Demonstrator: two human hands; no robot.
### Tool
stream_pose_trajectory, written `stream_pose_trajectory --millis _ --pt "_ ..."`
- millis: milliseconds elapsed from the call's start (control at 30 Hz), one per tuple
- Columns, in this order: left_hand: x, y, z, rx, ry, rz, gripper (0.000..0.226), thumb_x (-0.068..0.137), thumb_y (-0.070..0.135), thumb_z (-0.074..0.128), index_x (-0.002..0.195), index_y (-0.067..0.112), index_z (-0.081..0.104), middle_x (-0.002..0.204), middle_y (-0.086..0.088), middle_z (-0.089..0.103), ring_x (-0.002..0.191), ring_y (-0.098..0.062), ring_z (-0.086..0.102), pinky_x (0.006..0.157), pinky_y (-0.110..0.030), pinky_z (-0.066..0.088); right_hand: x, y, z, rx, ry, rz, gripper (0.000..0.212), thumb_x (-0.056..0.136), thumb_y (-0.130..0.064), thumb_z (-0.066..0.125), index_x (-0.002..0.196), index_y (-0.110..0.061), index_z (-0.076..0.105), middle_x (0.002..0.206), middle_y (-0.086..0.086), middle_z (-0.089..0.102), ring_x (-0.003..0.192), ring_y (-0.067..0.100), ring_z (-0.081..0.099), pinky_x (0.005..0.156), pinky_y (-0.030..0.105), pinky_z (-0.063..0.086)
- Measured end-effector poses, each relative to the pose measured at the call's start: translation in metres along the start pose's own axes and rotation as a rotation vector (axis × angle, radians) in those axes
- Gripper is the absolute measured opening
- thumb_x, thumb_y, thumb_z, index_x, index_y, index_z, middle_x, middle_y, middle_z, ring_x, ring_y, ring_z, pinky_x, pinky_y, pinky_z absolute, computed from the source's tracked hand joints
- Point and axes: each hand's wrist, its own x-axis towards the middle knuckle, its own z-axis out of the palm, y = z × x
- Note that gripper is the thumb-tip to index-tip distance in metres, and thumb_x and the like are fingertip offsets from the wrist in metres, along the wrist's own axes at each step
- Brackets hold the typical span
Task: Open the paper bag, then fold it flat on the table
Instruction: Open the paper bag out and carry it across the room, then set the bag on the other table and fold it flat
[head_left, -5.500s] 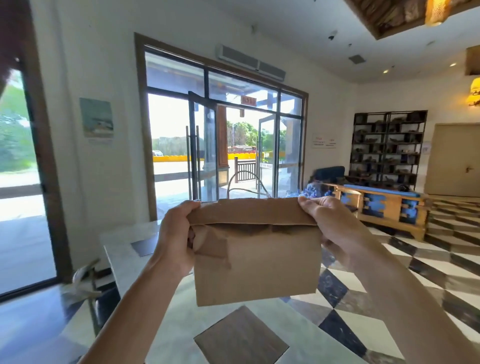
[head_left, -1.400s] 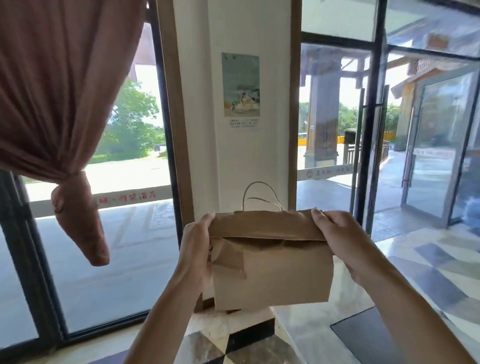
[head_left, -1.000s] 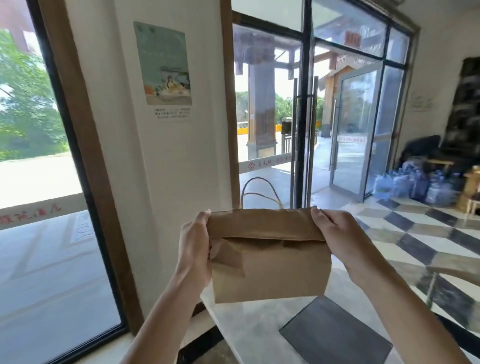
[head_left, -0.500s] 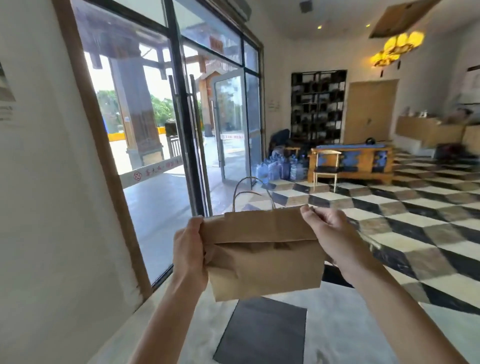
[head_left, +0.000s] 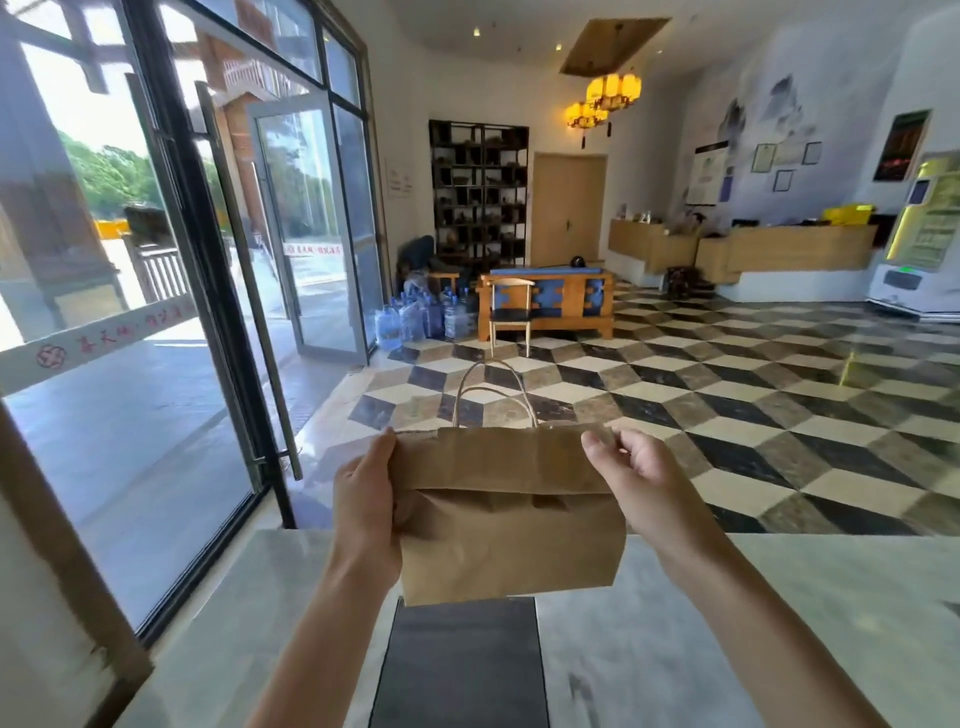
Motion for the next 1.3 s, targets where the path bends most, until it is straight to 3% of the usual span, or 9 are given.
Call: stream_pose_trajectory --millis 100,267,500,567,633,700,767,967,1300 --pt "0.012 -0.008 -0.004 -0.006 -0.038 0.001 0.028 0.092 0.030 0.058 0.074 0.013 0.072 0.066 -0.006 0.066 0.064 -0.021 0.060 0.060 -0.032 0.046 -0.003 0.006 0.011 0.061 0.062 -0.022 0.041 0.095 -0.039 0.054 0.079 -0.002 0.055 0.057 0.001 0.040 0.053 0.014 0.037 0.051 0.026 0.029" --pt "0.037 -0.031 -0.008 0.025 -0.025 -0.042 0.032 0.086 0.035 0.065 0.087 0.003 0.070 0.080 -0.014 0.066 0.074 -0.027 0.061 0.069 -0.035 0.048 -0.007 0.034 0.028 0.112 0.127 0.029 0.036 0.096 -0.038 0.053 0.081 -0.006 0.059 0.045 -0.014 0.038 0.044 0.004 0.033 0.050 0.026 0.029" --pt "0.042 -0.094 -0.010 0.109 -0.056 -0.054 0.036 0.092 0.033 0.061 0.070 0.006 0.067 0.055 0.001 0.063 0.057 -0.013 0.057 0.057 -0.028 0.045 -0.005 0.091 0.037 0.088 0.103 0.057 0.031 0.098 -0.033 0.053 0.075 -0.012 0.055 0.049 -0.013 0.042 0.045 0.002 0.035 0.047 0.021 0.029" --pt "0.040 -0.119 -0.014 0.150 -0.069 -0.051 0.038 0.092 0.035 0.061 0.069 0.005 0.069 0.057 0.000 0.059 0.058 -0.014 0.053 0.058 -0.030 0.042 -0.007 0.112 0.040 0.071 0.076 0.074 0.031 0.097 -0.035 0.053 0.080 -0.010 0.058 0.057 -0.001 0.053 0.050 0.004 0.044 0.050 0.019 0.035" --pt "0.040 -0.147 -0.022 0.223 -0.074 -0.034 0.041 0.092 0.037 0.060 0.061 0.012 0.064 0.055 0.004 0.049 0.056 -0.013 0.043 0.055 -0.031 0.034 -0.011 0.135 0.044 0.068 0.057 0.101 0.030 0.098 -0.035 0.052 0.084 -0.010 0.062 0.069 0.009 0.064 0.060 0.012 0.055 0.056 0.026 0.043" --pt "0.040 -0.174 -0.029 0.325 -0.078 -0.016 0.048 0.093 0.042 0.058 0.052 0.019 0.051 0.052 0.008 0.035 0.054 -0.012 0.030 0.053 -0.032 0.023 -0.017 0.158 0.049 0.066 0.053 0.130 0.031 0.098 -0.034 0.052 0.080 -0.010 0.060 0.064 0.005 0.059 0.056 0.009 0.050 0.053 0.024 0.041" --pt "0.040 -0.201 -0.036 0.414 -0.103 0.006 0.052 0.092 0.048 0.055 0.054 0.016 0.039 0.059 0.002 0.027 0.059 -0.016 0.024 0.057 -0.035 0.017 -0.022 0.182 0.055 0.048 0.054 0.161 0.036 0.098 -0.033 0.052 0.071 -0.010 0.050 0.056 -0.007 0.042 0.050 0.003 0.037 0.049 0.017 0.031" --pt "0.033 -0.269 -0.059 0.643 -0.073 -0.034 0.055 0.098 0.042 0.048 0.065 -0.002 0.044 0.058 0.001 0.035 0.058 -0.013 0.031 0.057 -0.033 0.023 -0.041 0.257 0.074 -0.039 -0.021 0.302 0.039 0.099 -0.029 0.051 0.071 -0.003 0.043 0.058 -0.009 0.037 0.055 0.008 0.033 0.055 0.029 0.030" --pt "0.009 -0.340 -0.099 0.872 -0.097 -0.210 0.046 0.101 0.032 0.043 0.065 0.004 0.042 0.054 0.004 0.039 0.053 -0.016 0.035 0.054 -0.033 0.029 -0.091 0.323 0.096 -0.155 -0.104 0.492 0.035 0.098 -0.029 0.051 0.073 -0.005 0.045 0.058 -0.007 0.040 0.057 0.012 0.038 0.057 0.032 0.032"
